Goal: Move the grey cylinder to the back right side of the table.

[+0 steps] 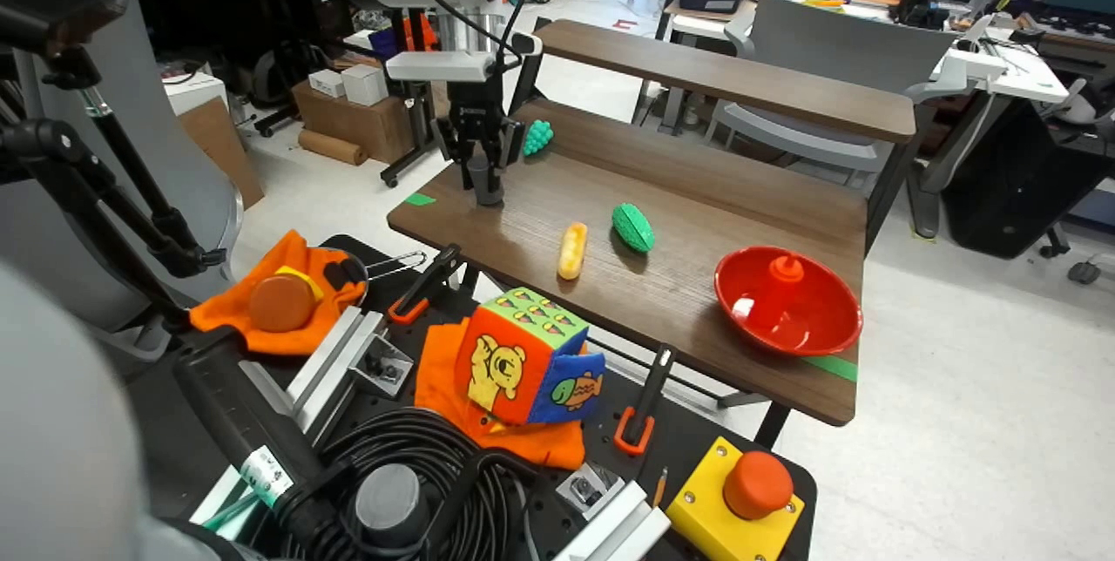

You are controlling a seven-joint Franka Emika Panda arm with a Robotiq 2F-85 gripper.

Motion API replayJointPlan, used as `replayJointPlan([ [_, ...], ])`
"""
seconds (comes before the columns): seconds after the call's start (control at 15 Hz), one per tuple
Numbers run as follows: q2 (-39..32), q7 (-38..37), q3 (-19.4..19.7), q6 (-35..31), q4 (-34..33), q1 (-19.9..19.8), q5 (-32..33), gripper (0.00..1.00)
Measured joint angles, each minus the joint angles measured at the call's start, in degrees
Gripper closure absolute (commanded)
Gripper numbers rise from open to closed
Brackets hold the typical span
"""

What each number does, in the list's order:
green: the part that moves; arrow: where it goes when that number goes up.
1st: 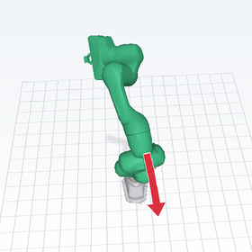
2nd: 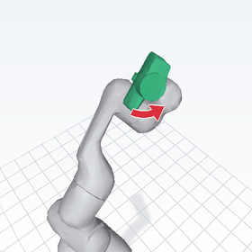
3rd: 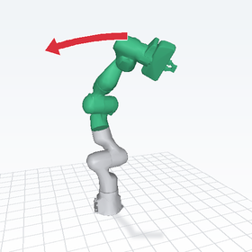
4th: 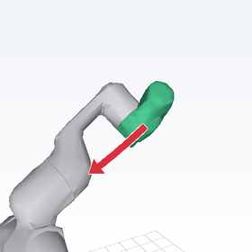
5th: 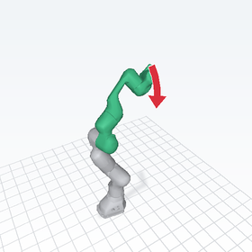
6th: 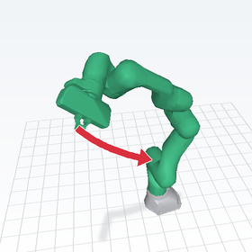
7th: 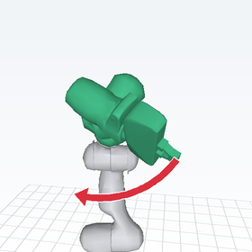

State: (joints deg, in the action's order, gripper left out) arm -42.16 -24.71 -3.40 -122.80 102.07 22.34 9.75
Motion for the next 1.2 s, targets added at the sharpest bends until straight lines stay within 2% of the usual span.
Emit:
replayJointPlan([
  [0.13, 1.87, 0.01, -0.01, -0.17, 0.09, 0.04, 0.00, 0.91],
  [0.33, 8.32, 0.01, 0.24, -0.25, 0.58, -1.53, -0.35, 0.92],
  [0.53, 14.15, 0.37, 1.22, 0.14, -0.31, -5.83, -1.37, 0.92],
  [0.67, 15.15, 1.19, 2.49, 1.67, -2.99, -9.29, -2.48, 0.92],
  [0.93, 9.64, 2.03, 5.19, 7.24, -13.32, -15.42, -4.68, 0.92],
  [1.2, -1.27, 1.53, 7.72, 13.07, -24.52, -18.28, -4.83, 0.92],
])
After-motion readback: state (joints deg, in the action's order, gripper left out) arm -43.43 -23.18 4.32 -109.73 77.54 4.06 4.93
